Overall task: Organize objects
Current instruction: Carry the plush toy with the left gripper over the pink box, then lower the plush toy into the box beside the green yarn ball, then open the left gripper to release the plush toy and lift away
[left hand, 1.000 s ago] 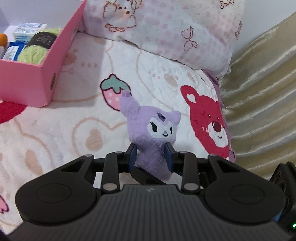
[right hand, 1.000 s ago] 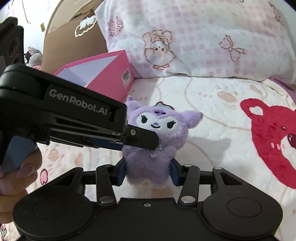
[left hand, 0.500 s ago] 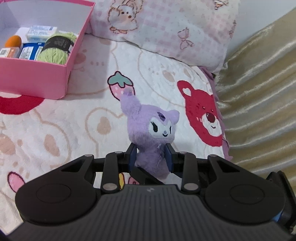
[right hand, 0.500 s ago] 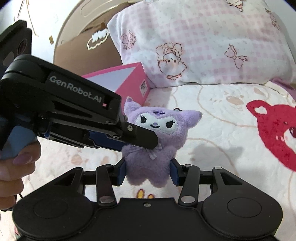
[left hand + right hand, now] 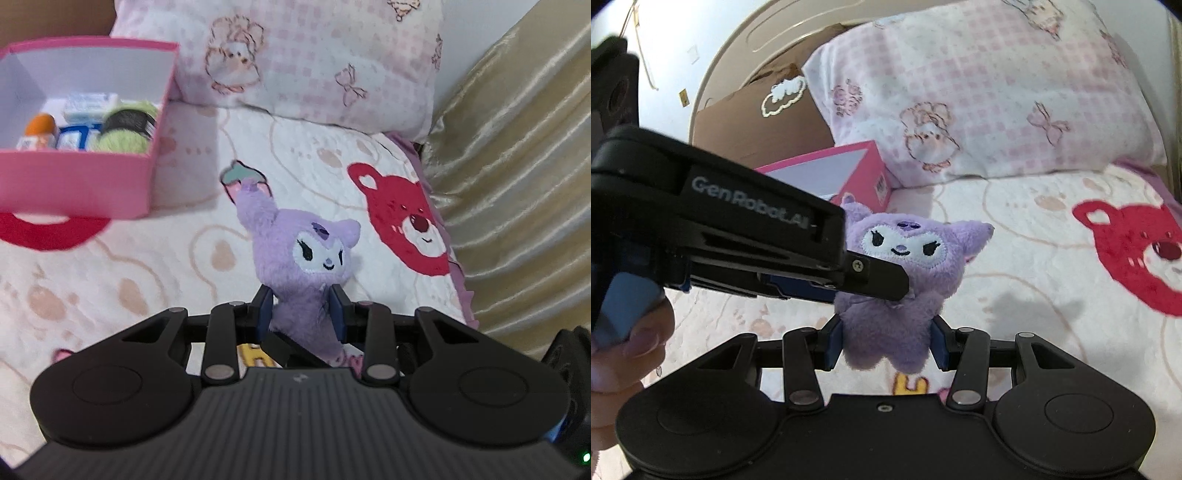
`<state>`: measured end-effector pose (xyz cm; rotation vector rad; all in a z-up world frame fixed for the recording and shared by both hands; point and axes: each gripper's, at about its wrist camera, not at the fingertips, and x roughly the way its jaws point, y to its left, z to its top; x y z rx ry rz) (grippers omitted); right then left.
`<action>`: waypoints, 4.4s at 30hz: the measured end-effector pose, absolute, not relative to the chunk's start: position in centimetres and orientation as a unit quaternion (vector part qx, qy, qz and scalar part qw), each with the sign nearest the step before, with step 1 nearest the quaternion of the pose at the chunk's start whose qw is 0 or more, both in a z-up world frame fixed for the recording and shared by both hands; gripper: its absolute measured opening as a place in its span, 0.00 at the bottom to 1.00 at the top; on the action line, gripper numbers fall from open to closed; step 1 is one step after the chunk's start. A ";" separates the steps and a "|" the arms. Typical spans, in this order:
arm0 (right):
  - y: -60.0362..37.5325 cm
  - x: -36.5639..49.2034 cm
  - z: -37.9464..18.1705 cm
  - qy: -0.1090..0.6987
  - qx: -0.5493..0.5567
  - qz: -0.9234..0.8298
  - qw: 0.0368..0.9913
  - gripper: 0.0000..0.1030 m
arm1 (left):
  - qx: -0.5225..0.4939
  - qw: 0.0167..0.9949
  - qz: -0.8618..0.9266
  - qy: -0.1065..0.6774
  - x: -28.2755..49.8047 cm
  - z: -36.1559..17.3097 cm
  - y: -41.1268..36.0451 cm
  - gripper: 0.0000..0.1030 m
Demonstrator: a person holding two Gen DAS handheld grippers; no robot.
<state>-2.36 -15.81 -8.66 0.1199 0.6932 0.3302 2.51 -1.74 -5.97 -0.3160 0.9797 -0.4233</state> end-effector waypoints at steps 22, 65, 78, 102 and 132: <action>-5.7 0.2 -6.4 0.339 -0.015 0.233 0.911 0.50 | -0.178 0.878 -0.128 0.426 2.4 -4.5 8.4 0.31; 0.6 12.1 -3.7 0.363 0.021 0.275 0.890 0.50 | -0.258 0.825 -0.115 0.490 15.5 -1.4 18.1 0.32; 3.4 18.6 -9.3 0.439 0.020 0.259 0.860 0.50 | -0.317 0.780 -0.091 0.533 21.8 -9.1 21.3 0.32; 2.3 15.8 -6.6 0.423 -0.037 0.262 0.867 0.52 | -0.244 0.794 -0.059 0.554 22.9 -12.9 19.8 0.28; -7.6 6.3 -0.1 0.404 0.027 0.187 0.895 0.73 | -0.117 0.857 -0.018 0.502 12.3 3.1 14.0 0.75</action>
